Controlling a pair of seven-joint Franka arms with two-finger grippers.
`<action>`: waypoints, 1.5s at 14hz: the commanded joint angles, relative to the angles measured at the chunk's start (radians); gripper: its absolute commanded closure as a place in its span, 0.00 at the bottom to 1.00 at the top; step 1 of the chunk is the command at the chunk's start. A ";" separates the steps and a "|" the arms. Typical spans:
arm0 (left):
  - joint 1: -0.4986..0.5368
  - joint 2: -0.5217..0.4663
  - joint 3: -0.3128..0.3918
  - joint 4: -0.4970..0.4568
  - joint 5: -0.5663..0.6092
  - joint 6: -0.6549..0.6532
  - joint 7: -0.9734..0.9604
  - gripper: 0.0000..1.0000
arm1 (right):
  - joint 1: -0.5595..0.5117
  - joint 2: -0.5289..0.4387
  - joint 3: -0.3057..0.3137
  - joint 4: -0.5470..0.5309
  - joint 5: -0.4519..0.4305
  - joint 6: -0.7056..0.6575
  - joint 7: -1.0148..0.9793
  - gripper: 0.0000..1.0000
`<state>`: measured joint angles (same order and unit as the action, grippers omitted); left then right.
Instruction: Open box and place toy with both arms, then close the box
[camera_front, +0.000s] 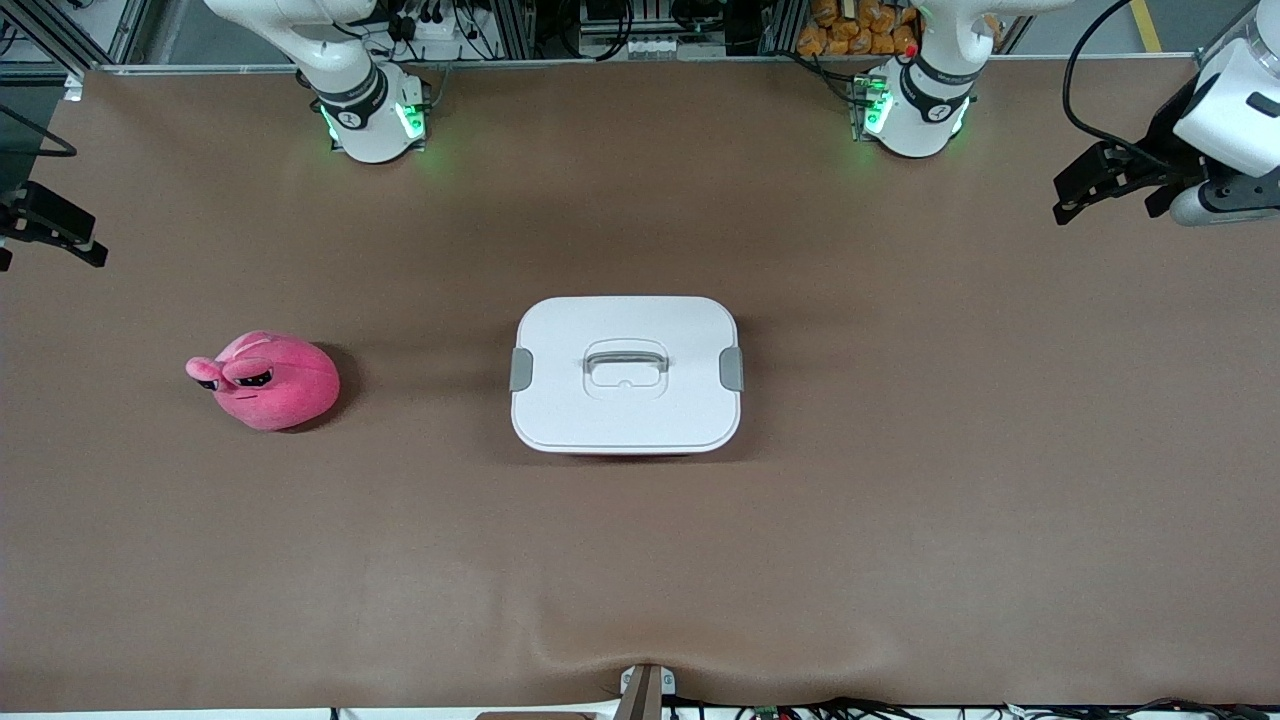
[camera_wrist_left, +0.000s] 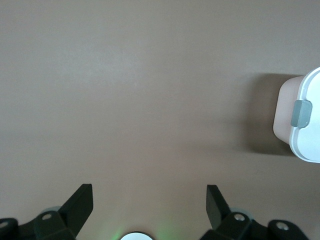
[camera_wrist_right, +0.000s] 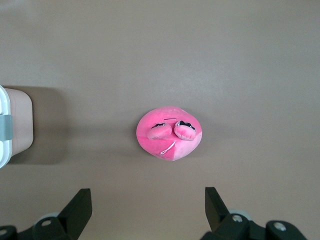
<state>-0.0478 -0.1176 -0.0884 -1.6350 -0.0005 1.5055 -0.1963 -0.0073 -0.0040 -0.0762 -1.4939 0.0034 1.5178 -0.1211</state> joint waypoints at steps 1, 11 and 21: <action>0.003 0.009 0.004 0.024 -0.016 -0.022 0.011 0.00 | -0.016 0.002 0.013 0.018 -0.016 -0.011 0.003 0.00; 0.003 0.026 0.002 0.037 -0.007 -0.031 0.006 0.00 | -0.016 0.002 0.013 0.018 -0.016 -0.013 0.001 0.00; 0.008 0.027 0.004 0.032 -0.016 -0.053 -0.005 0.00 | -0.017 0.059 0.015 0.015 -0.014 -0.015 0.001 0.00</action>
<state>-0.0470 -0.1032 -0.0864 -1.6297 -0.0005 1.4746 -0.1980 -0.0073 0.0394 -0.0753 -1.4941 0.0034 1.5145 -0.1214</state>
